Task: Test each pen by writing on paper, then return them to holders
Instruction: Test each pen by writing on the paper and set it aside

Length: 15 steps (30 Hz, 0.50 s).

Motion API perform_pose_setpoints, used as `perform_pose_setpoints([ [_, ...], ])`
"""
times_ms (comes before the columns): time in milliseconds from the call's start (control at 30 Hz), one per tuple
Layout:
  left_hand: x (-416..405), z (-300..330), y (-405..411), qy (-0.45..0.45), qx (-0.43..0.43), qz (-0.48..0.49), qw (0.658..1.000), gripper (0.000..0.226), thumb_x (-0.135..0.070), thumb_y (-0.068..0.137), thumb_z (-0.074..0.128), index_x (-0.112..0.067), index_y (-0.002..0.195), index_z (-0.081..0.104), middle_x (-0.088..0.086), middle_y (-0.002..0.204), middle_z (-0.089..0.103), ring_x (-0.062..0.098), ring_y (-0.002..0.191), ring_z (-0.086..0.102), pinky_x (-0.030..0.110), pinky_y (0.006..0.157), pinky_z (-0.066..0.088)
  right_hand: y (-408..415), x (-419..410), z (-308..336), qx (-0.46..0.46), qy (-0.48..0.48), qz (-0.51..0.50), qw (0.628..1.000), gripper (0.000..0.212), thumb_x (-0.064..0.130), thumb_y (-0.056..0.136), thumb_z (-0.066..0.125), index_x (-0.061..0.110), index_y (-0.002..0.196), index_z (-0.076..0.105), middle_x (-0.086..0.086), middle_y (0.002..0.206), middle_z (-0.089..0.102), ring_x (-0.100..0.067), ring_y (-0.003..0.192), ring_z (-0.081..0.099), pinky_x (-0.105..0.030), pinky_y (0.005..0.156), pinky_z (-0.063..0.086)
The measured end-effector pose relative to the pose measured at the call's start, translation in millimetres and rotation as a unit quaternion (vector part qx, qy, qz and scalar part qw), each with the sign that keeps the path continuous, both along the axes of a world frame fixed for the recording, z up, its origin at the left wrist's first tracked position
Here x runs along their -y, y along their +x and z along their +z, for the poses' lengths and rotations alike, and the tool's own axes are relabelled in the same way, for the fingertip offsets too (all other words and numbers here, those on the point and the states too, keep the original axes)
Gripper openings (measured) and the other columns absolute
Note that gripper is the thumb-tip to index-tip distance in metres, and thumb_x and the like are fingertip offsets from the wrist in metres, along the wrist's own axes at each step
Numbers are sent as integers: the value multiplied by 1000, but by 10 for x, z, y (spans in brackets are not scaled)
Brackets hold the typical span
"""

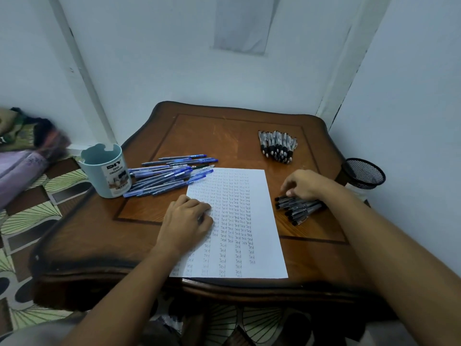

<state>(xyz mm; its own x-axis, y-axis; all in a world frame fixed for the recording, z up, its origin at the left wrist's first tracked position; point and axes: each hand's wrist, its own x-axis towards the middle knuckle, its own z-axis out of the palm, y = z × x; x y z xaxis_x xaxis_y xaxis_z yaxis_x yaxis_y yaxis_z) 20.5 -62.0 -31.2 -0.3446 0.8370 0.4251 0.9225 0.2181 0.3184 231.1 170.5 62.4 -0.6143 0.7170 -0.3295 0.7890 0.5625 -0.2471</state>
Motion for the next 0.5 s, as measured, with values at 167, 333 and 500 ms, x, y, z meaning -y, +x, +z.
perform_pose_setpoints([
  [167,34,2,39,-7,-3,-2,1000,40,-38,85,41,-26,102,74,-16,93,70,6,85,40,29,73,35,39,66,-68,11,54,9,998,24,11,97,60,22,116,72,-4,125,67,-24,113,62,-36,98,52],
  [333,53,-8,39,-13,-10,-4,1000,40,-38,84,41,-25,103,73,-15,94,69,10,87,46,33,74,41,45,116,-54,2,59,-1,998,24,9,96,60,30,85,58,0,108,66,-22,104,60,-46,99,49],
  [500,27,-5,29,-12,-14,-7,1000,39,-38,85,41,-25,103,73,-15,92,68,10,86,44,33,72,40,76,126,-56,-5,52,1,999,21,8,97,59,28,88,57,2,104,64,-21,103,59,-45,98,49],
])
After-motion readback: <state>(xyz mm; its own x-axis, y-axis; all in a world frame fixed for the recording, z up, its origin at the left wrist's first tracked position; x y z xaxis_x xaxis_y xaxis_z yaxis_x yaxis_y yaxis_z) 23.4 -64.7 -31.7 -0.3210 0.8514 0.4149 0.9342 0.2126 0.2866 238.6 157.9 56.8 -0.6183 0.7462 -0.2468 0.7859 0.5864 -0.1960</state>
